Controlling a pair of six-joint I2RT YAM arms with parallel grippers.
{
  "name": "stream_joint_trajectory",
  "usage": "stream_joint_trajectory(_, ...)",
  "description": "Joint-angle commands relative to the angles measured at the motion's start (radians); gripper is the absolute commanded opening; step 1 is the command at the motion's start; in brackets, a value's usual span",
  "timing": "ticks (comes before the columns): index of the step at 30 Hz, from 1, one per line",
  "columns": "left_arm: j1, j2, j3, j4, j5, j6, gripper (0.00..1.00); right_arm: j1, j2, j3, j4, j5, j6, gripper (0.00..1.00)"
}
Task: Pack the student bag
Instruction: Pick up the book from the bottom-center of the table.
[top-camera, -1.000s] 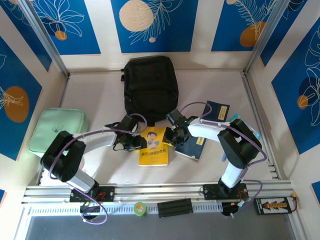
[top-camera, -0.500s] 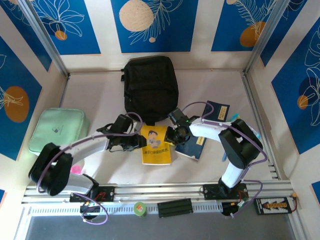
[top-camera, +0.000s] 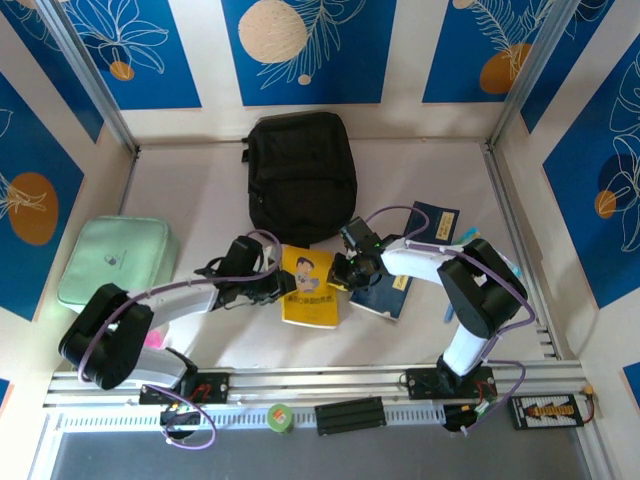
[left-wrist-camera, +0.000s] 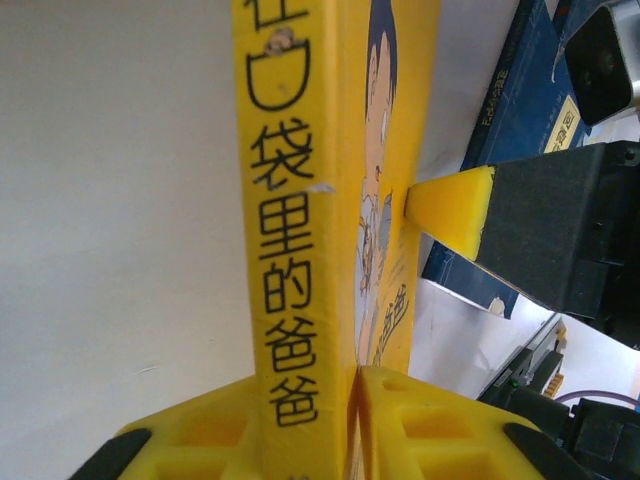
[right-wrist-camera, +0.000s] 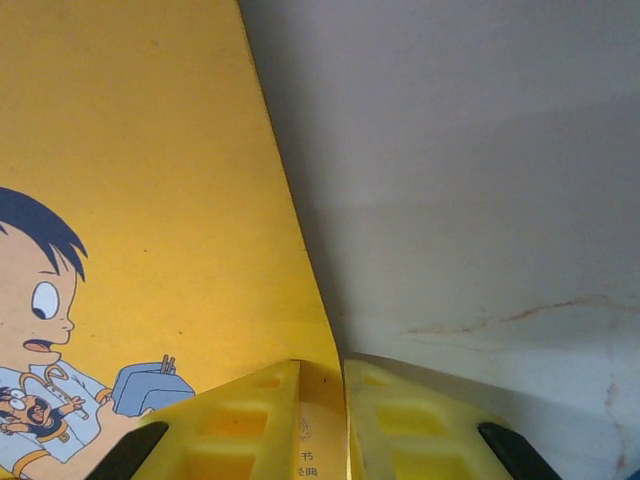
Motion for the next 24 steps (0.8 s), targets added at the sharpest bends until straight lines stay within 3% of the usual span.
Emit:
stream_joint_trajectory(1,-0.006,-0.039,0.012,0.022,0.012,0.006,0.17,0.01,-0.01,-0.029,-0.034,0.005,0.004,0.18)
stream_joint_trajectory(7,-0.006,-0.138,0.019,-0.064,-0.023,0.043,0.0,-0.001,-0.138,-0.051,-0.009,0.047,-0.042,0.27)
stream_joint_trajectory(11,-0.006,-0.239,0.076,-0.173,-0.065,0.06,0.0,-0.031,-0.264,-0.071,0.047,0.025,-0.104,0.4)
stream_joint_trajectory(18,-0.006,-0.277,0.276,-0.185,-0.065,0.056,0.0,-0.176,-0.451,-0.072,0.107,-0.063,-0.153,0.69)
stream_joint_trajectory(22,-0.006,-0.247,0.371,-0.148,-0.178,0.061,0.0,-0.274,-0.535,-0.104,0.184,-0.137,-0.109,0.81)
stream_joint_trajectory(24,-0.003,-0.225,0.395,-0.095,-0.237,0.031,0.0,-0.319,-0.577,-0.159,0.316,-0.208,-0.052,0.88)
